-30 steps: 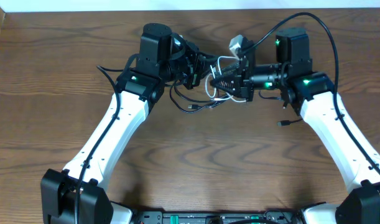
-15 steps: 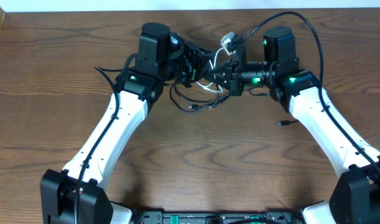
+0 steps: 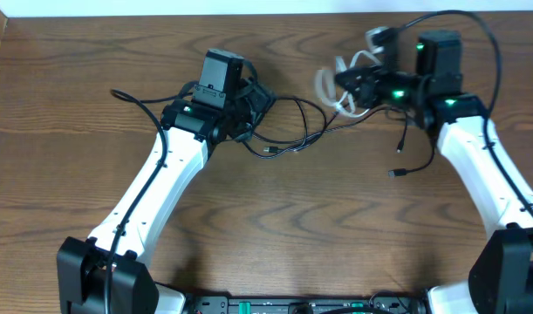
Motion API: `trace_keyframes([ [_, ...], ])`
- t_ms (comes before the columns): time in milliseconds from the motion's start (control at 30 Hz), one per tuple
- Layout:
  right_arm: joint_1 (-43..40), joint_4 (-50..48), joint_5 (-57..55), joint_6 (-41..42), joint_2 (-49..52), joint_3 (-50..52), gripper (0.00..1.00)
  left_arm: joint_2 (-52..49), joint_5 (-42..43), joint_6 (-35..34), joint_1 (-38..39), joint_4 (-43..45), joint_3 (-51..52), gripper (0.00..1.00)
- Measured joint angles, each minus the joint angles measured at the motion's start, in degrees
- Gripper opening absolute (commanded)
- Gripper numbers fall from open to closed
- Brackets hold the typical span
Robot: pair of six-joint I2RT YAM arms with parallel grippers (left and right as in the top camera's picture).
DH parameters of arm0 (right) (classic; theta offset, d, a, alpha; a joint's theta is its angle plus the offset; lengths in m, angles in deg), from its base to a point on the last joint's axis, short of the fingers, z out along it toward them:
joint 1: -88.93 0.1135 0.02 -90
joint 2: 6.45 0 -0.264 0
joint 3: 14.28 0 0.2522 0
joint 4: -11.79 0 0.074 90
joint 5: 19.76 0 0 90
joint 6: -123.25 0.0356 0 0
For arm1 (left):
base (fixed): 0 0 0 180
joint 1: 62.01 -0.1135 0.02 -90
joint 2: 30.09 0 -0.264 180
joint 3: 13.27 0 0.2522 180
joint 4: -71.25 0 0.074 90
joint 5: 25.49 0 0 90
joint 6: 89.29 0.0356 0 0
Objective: Untangle cables
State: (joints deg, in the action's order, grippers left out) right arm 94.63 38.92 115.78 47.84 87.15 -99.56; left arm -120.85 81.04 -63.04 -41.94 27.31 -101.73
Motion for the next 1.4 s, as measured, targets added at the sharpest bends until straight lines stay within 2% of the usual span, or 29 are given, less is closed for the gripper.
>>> trace_keyframes([
  [167,-6.2,0.0,-3.4,3.5,0.0,-1.0,0.01,0.0,-3.0,8.0,0.0,-0.3,0.0,0.67],
  [400,-15.8,-0.7,-8.6,5.7,0.0,-8.9,0.01,0.0,-3.8,17.8,0.0,-2.6,0.0,0.67],
  [600,-25.7,5.7,-7.7,6.1,6.0,-23.7,0.01,0.0,-4.1,23.4,0.0,-4.4,0.0,0.67],
  [767,-31.6,13.5,-7.2,6.0,17.8,-41.5,0.01,0.0,-4.1,25.0,0.0,-4.9,0.0,0.67],
  [900,-34.4,14.3,-7.0,6.0,25.5,-49.5,0.01,0.0,-4.3,25.3,0.0,-5.7,0.0,0.67],
  [1100,-37.4,11.8,-13.3,6.0,32.6,-51.1,0.01,0.0,-4.5,25.3,0.0,-6.1,0.0,0.66],
  [1400,-39.9,-1.7,-28.3,3.4,40.3,-51.2,0.01,0.0,-4.5,25.3,0.8,-5.9,0.0,0.66],
])
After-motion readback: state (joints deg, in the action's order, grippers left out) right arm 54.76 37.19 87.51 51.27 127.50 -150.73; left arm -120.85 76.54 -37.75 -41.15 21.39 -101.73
